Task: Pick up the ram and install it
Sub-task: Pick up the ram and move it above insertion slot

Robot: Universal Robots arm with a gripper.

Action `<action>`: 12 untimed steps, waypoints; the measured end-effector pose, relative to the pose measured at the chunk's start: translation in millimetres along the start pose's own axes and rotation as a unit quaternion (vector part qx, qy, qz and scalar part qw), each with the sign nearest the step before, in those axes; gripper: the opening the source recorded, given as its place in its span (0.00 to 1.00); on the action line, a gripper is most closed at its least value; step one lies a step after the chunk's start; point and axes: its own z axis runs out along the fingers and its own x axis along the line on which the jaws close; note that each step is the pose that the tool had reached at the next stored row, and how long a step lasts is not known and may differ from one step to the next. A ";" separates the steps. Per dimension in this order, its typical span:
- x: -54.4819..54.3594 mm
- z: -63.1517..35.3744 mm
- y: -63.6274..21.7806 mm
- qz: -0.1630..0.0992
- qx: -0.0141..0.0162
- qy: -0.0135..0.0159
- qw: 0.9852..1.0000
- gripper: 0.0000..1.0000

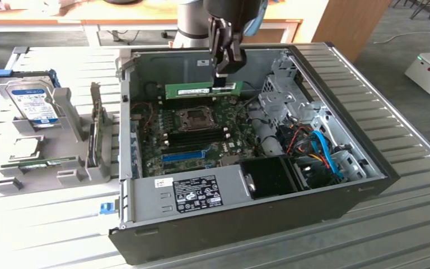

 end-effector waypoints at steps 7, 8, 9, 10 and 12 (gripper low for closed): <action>-7.3 0.4 -0.4 0.000 0.000 0.000 1.000 0.12; -8.5 0.5 -0.5 0.000 0.000 0.000 1.000 0.12; -9.7 0.6 -0.5 0.000 0.000 0.000 1.000 0.12; -11.1 0.7 -0.6 0.000 0.000 0.000 1.000 0.12; -14.2 0.8 -0.6 0.000 0.000 0.000 1.000 0.12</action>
